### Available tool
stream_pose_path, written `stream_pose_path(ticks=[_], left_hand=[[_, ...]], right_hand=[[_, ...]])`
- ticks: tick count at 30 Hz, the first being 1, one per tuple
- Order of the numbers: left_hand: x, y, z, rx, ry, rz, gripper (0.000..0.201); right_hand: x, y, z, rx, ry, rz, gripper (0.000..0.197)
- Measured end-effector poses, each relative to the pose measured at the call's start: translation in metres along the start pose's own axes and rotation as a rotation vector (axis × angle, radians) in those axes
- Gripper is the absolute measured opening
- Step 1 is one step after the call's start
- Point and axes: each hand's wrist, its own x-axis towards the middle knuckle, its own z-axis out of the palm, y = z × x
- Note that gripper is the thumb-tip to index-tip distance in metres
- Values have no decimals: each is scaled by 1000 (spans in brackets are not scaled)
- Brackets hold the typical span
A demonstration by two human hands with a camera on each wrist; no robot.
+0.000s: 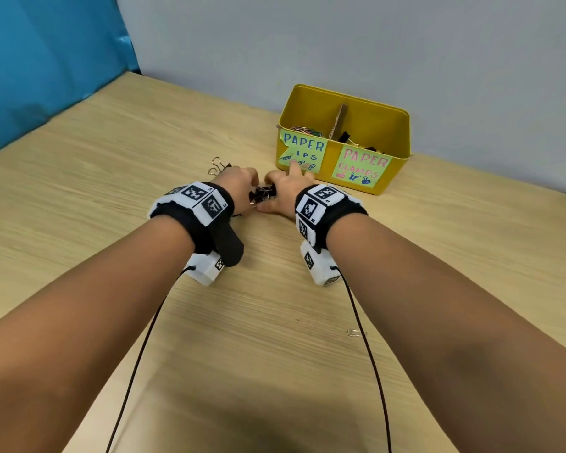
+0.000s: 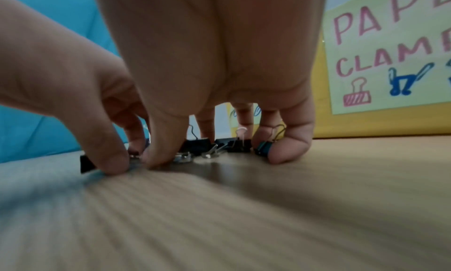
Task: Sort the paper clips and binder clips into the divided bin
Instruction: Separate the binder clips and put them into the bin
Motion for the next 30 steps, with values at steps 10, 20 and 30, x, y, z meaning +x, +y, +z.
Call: stream_pose_path(ticks=[10, 20, 30], left_hand=[[6, -30, -17, -110, 91, -148, 90], [7, -21, -10, 57, -79, -68, 102], [0, -22, -3, -112, -54, 2, 58]], right_hand=[[-1, -9, 9, -7, 87, -42, 41], [-8, -12, 0, 26, -54, -65, 97], [-2, -13, 12, -26, 34, -125, 60]])
